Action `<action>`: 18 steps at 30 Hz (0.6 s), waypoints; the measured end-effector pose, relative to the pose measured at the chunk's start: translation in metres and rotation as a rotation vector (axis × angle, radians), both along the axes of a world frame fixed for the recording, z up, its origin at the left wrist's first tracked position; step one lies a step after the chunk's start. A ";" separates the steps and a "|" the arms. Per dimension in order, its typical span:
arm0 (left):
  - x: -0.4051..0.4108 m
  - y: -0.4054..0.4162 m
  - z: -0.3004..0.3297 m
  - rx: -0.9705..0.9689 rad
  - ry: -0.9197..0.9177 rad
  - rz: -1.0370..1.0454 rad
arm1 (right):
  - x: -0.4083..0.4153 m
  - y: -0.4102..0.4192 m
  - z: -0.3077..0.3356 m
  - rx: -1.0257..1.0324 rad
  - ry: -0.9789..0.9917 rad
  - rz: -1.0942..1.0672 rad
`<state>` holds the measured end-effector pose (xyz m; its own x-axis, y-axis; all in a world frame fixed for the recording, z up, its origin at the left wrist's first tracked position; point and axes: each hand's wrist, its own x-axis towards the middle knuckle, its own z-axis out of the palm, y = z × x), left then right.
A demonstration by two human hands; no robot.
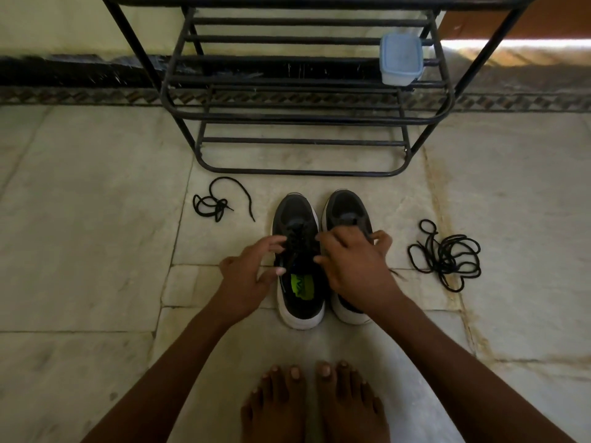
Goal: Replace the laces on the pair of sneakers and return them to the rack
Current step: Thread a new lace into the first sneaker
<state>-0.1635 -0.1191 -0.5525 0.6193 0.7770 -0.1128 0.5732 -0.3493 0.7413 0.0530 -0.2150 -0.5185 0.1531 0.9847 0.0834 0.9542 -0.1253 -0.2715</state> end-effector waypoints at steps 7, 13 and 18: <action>0.003 0.010 0.011 -0.001 -0.041 0.089 | 0.004 0.003 0.000 -0.202 0.154 0.006; -0.012 0.004 0.028 -0.166 -0.148 0.241 | 0.014 -0.010 0.004 -0.051 0.530 0.000; 0.009 -0.005 0.052 -0.339 -0.426 0.404 | 0.013 0.000 0.022 0.034 0.999 -0.070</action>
